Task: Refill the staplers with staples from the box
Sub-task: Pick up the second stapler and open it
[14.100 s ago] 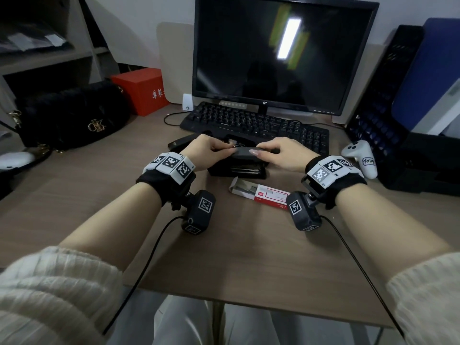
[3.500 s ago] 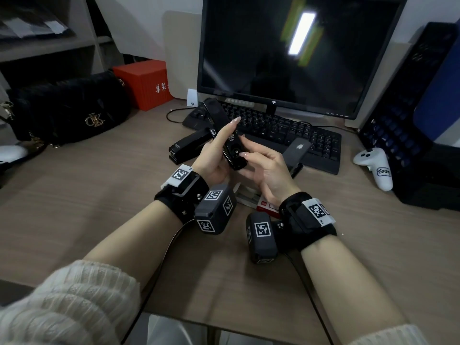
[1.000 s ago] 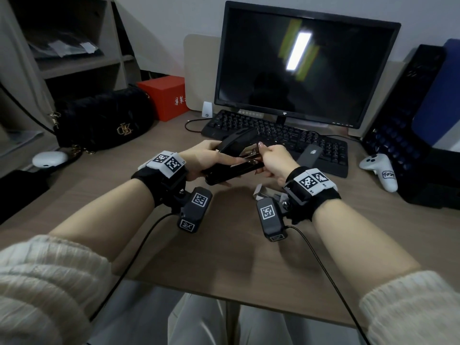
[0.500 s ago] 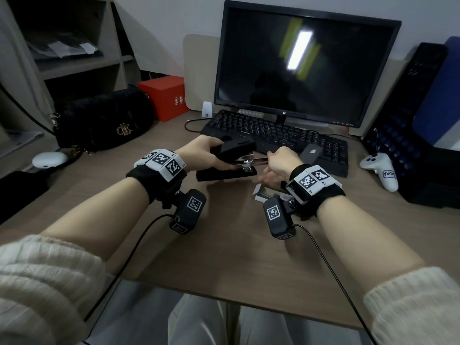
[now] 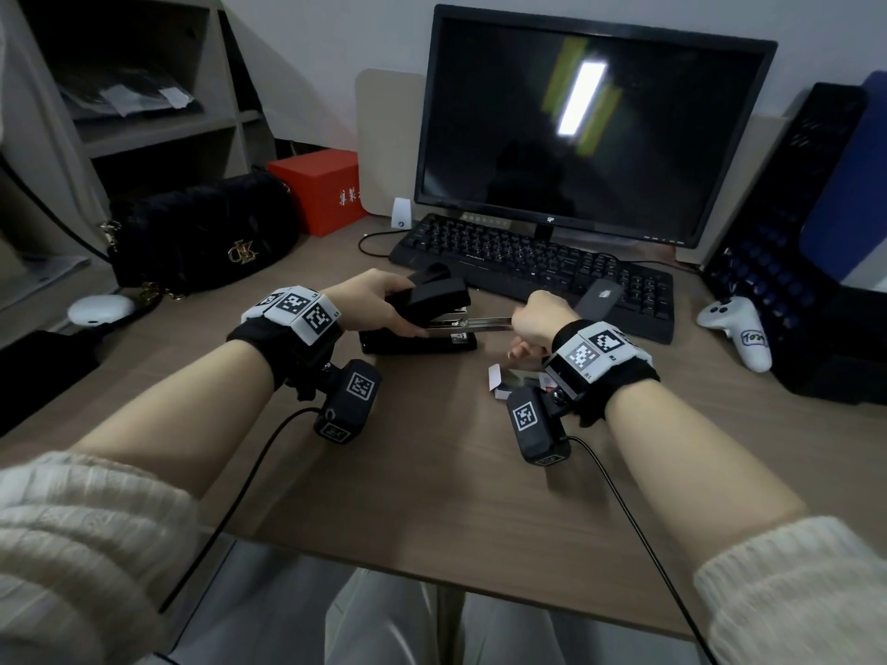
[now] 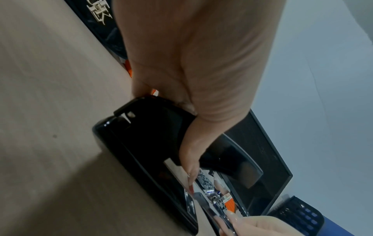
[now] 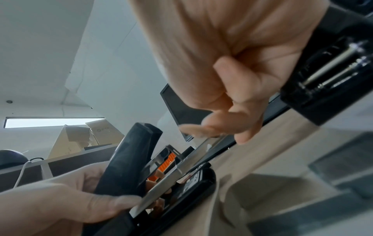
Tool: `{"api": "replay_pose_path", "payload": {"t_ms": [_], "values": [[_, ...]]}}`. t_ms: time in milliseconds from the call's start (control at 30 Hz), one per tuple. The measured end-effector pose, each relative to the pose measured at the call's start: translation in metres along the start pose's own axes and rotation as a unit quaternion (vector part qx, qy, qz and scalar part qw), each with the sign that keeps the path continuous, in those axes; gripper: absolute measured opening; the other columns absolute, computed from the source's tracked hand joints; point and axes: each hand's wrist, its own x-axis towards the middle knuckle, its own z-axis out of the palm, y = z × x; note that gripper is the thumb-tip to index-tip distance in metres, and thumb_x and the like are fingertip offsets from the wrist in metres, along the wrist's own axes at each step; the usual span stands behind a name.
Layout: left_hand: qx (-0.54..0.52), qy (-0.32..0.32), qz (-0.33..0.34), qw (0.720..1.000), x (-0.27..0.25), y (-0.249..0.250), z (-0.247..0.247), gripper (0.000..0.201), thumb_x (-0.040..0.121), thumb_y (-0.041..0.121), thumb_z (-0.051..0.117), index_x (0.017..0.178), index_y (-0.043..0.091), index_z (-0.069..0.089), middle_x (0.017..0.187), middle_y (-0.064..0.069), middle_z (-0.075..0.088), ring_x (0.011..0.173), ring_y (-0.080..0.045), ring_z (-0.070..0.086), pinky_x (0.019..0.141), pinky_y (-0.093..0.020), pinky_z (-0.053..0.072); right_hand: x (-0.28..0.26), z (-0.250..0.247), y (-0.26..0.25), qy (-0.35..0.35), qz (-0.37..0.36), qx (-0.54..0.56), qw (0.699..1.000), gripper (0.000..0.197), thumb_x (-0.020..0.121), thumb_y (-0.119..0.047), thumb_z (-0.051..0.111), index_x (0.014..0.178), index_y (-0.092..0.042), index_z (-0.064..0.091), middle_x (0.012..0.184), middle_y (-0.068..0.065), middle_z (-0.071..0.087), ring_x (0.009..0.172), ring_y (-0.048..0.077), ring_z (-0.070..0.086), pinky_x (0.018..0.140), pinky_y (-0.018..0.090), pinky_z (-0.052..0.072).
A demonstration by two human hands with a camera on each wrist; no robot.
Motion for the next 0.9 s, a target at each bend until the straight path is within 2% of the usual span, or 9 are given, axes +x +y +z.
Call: {"api": "replay_pose_path", "payload": {"t_ms": [167,233,300,367,467,633,833,900], "values": [[0.01,-0.008,-0.009,1.0,0.001,0.001,0.002,0.04,0.079,0.015,0.079,0.116,0.012,0.065,0.109,-0.003,0.066,0.098,-0.019,0.062,0.08,-0.025,0.05,-0.002,0.0,0.002,-0.007,-0.002,-0.002,1.0,0.021,0.101,-0.009,0.033,0.082,-0.002,0.039,0.06,0.016,0.063,0.035,0.015,0.055,0.031,0.015,0.032],[-0.001,0.001,-0.01,1.0,0.002,0.0,0.004,0.042,0.079,0.015,0.079,0.118,0.014,0.063,0.107,0.0,0.064,0.095,-0.015,0.06,0.076,-0.022,0.048,-0.004,0.0,0.001,-0.006,-0.007,0.023,1.0,0.019,0.104,-0.017,0.033,0.096,-0.001,0.04,0.074,0.022,0.063,0.031,0.015,0.054,0.028,0.012,0.029],[-0.005,0.013,-0.009,1.0,0.002,-0.001,0.006,0.046,0.079,0.016,0.079,0.121,0.016,0.061,0.107,0.003,0.062,0.095,-0.013,0.058,0.077,-0.022,0.045,-0.005,0.0,0.0,-0.007,-0.009,0.036,0.999,0.03,0.105,-0.027,0.032,0.11,0.0,0.042,0.09,0.024,0.061,0.024,0.013,0.05,0.027,0.01,0.027],[0.001,0.02,-0.009,1.0,0.002,-0.001,0.008,0.05,0.079,0.017,0.079,0.124,0.017,0.059,0.111,0.002,0.061,0.101,-0.015,0.057,0.084,-0.025,0.044,-0.006,0.0,0.0,-0.008,-0.007,0.034,0.999,0.043,0.104,-0.034,0.032,0.122,0.003,0.044,0.089,0.021,0.062,0.022,0.011,0.048,0.028,0.01,0.028],[0.003,0.025,-0.008,1.0,0.002,-0.002,0.01,0.054,0.079,0.017,0.079,0.128,0.015,0.056,0.117,-0.001,0.06,0.105,-0.017,0.057,0.091,-0.028,0.046,-0.008,0.001,0.0,-0.009,-0.008,0.031,0.999,0.05,0.104,-0.038,0.031,0.131,0.002,0.041,0.078,0.017,0.062,0.022,0.009,0.047,0.029,0.01,0.028],[0.02,0.048,-0.005,0.999,0.003,-0.003,0.014,0.064,0.077,0.014,0.08,0.135,0.016,0.051,0.126,-0.004,0.058,0.107,-0.017,0.056,0.092,-0.026,0.045,-0.008,0.0,0.003,-0.01,-0.013,0.049,0.999,0.052,0.103,-0.04,0.033,0.134,0.001,0.04,0.091,0.021,0.064,0.027,0.011,0.053,0.029,0.011,0.029],[0.004,0.097,0.006,0.995,0.001,0.001,0.02,0.071,0.076,0.014,0.081,0.138,0.021,0.047,0.128,0.002,0.048,0.108,-0.013,0.049,0.091,-0.026,0.043,-0.013,0.0,0.006,-0.013,-0.019,0.08,0.997,0.048,0.102,-0.039,0.037,0.129,0.001,0.042,0.111,0.026,0.061,0.026,0.01,0.053,0.028,0.011,0.029],[-0.013,0.103,0.01,0.995,0.001,0.001,0.02,0.069,0.074,0.013,0.082,0.134,0.022,0.049,0.134,-0.002,0.051,0.112,-0.016,0.052,0.096,-0.03,0.045,-0.015,-0.001,0.006,-0.014,-0.021,0.083,0.996,0.047,0.102,-0.038,0.037,0.127,0.002,0.042,0.106,0.025,0.061,0.027,0.011,0.054,0.028,0.011,0.029]]}}
